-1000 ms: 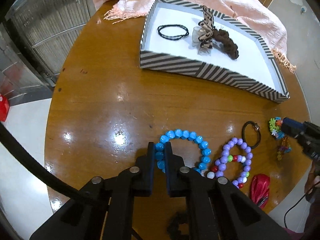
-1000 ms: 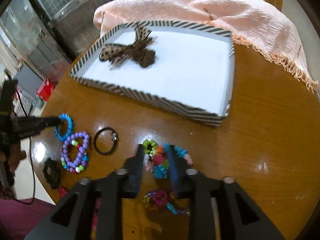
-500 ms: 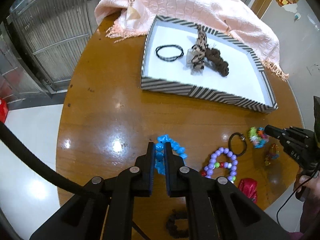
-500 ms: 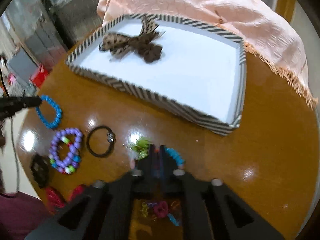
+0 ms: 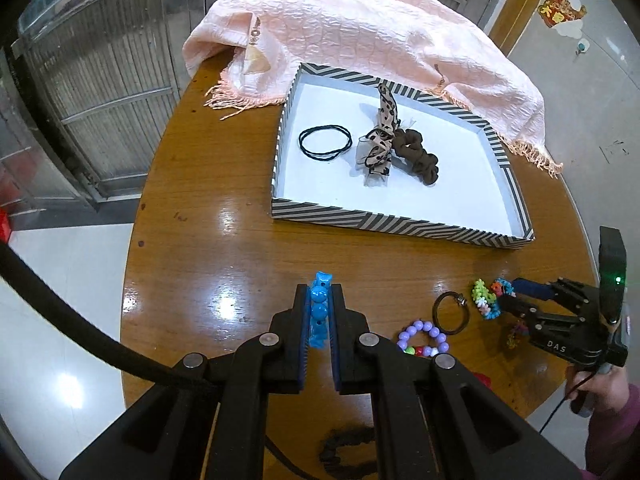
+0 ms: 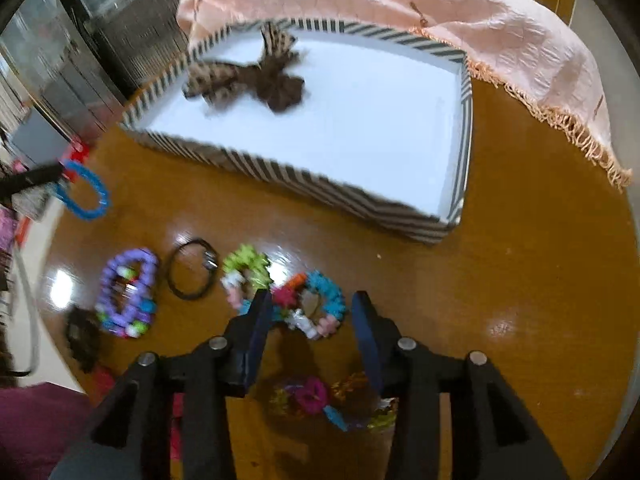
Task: Organize jewelry
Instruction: 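Carry both bracelets into the striped tray and open both grippers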
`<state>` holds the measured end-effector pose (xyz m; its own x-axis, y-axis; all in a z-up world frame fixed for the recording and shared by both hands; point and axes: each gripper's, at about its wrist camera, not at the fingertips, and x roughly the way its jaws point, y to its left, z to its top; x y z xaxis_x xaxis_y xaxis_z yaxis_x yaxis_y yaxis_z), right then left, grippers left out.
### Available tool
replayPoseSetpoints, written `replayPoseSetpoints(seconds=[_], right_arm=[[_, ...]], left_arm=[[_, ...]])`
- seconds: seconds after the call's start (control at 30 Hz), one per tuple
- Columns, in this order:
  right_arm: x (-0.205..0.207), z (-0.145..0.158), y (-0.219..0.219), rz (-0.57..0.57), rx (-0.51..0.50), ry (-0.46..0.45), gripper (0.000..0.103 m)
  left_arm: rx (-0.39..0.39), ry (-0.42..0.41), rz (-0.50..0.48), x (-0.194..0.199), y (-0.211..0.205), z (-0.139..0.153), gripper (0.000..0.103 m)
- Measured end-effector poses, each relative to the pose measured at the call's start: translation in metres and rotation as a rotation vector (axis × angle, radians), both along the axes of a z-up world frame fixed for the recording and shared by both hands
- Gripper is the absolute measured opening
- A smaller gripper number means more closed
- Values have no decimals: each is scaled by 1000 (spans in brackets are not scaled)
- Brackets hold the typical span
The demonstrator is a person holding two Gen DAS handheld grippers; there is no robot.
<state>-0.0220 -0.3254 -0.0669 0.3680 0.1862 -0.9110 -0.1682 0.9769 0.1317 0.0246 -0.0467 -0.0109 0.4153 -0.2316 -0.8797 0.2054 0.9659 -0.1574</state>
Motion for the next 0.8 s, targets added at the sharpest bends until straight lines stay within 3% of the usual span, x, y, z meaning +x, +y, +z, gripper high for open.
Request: replayPoseSetpoints(seconds=[0.1,0.17,0.33,0.8], right_arm=[[1,-3,3,-11,-3,-16,44],[0,-3,7,-2,7,-20,16],[-3,8,2,-4,73,-13,13],[11,100,-8,-4,142,-193,13]], left_arm=[[-1,1,-3,0,-1,0,8],[-2,2,-3,-1,-2,0,8],[-6,-4,0,0,-1,5,8],[-54,-39,-43,16,-15,37,8]])
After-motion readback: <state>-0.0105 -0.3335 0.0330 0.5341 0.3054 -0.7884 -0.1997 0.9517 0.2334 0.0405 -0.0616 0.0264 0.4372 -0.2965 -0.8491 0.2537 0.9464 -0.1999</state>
